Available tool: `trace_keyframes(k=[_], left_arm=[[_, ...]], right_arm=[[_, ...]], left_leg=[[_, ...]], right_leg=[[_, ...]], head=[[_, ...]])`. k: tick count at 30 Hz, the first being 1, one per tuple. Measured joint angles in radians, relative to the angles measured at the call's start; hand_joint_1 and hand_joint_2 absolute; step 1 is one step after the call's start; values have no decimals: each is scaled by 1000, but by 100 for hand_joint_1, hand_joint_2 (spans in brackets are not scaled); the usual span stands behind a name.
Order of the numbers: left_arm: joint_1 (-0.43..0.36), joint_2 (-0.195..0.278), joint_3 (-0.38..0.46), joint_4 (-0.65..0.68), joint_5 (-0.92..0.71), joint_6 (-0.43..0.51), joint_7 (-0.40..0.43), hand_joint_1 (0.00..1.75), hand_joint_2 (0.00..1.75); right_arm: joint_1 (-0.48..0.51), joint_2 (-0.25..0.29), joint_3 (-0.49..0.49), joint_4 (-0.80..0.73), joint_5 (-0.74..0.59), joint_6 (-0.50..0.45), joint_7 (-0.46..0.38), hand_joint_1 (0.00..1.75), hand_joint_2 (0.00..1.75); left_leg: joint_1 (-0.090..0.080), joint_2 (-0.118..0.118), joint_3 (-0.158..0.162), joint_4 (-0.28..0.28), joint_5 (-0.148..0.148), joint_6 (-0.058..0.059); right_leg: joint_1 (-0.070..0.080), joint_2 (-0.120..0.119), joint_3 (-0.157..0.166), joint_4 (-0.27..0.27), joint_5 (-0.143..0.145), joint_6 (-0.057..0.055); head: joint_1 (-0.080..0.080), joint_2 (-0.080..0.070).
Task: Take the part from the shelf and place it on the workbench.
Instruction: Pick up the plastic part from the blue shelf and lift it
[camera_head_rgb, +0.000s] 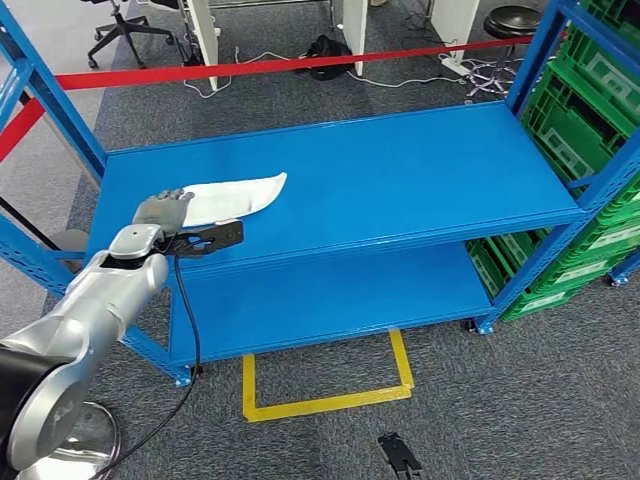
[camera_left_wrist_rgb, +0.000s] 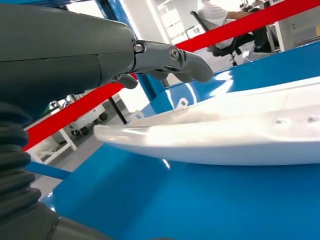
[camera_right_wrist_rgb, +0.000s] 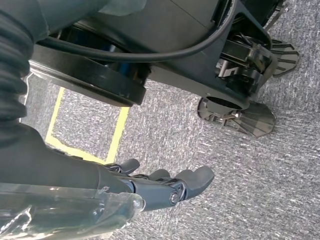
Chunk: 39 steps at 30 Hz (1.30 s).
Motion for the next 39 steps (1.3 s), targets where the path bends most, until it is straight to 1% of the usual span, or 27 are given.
trace_keyframes(k=[4, 11, 22, 23, 24, 25, 27, 28, 29, 30, 35, 39], left_arm=[[-3, 2, 0, 0, 0, -16, 0, 0, 175], [-4, 11, 0, 0, -1, -37, 5, 0, 175], [-4, 17, 13, 0, 0, -40, 9, 0, 175], [-4, 17, 14, 0, 1, -42, 10, 6, 175], [-4, 17, 15, 0, 1, -44, 11, 34, 175], [-4, 17, 16, 0, 2, -46, 12, 71, 175], [-4, 16, 17, 0, 4, -51, 17, 151, 175], [-4, 15, 18, 0, 4, -53, 20, 166, 175], [-4, 14, 19, 0, 4, -55, 22, 172, 175], [-4, 12, 20, 0, 4, -57, 24, 175, 175], [-5, 0, 23, 0, 2, -75, 34, 175, 175], [-6, -6, 25, 0, 2, -77, 38, 175, 175]], right_arm=[[-3, 0, 0, 0, 2, 1, -2, 0, 175], [-7, 0, 0, 0, 3, 2, -3, 0, 175], [-9, 0, 0, 0, 3, 3, -3, 0, 175], [-10, 0, 0, 0, 4, 8, 0, 0, 175], [-10, 0, 0, 0, 5, 18, 5, 0, 175], [-11, -1, 0, 0, 6, 33, 15, 0, 175], [-12, -6, 0, 0, 10, 74, 42, 0, 175], [-12, -10, 0, 0, 13, 95, 56, 0, 175], [-12, -15, 0, 0, 16, 117, 70, 0, 175], [-12, -20, 0, 0, 19, 139, 84, 0, 175], [-9, -59, 0, 0, 31, 259, 135, 0, 175], [-2, -83, 1, 0, 37, 296, 146, 0, 175]], left_leg=[[-1, 0, 0, 0, 2, -1], [-2, -1, 0, 1, 4, 2], [-2, -1, 0, 1, 4, 2], [-2, -1, 0, 1, 4, 2], [-2, -1, 0, 1, 4, 2], [-2, -1, 0, 1, 4, 2], [-2, -1, 0, 1, 4, 2], [-2, -1, 0, 1, 4, 2], [-2, -1, 0, 1, 4, 2], [-2, -1, 0, 1, 4, 2], [-2, -1, 0, 1, 4, 2], [-3, -1, 0, 1, 4, 2]], right_leg=[[-1, -1, 2, -1, 3, 0], [-2, -2, 5, -4, 7, 2], [-3, -2, 5, -5, 7, 3], [-3, -2, 5, -5, 7, 3], [-3, -2, 5, -5, 7, 3], [-3, -2, 5, -5, 7, 3], [-3, -2, 5, -5, 7, 3], [-3, -2, 5, -6, 7, 3], [-3, -2, 5, -6, 7, 3], [-3, -2, 5, -6, 7, 3], [-3, -2, 5, -6, 8, 3], [-4, -2, 5, -6, 8, 3]], head=[[0, 0], [0, 0], [0, 0], [0, 0], [0, 0], [0, 0], [0, 0], [0, 0], [0, 0], [0, 0], [0, 0], [0, 0]])
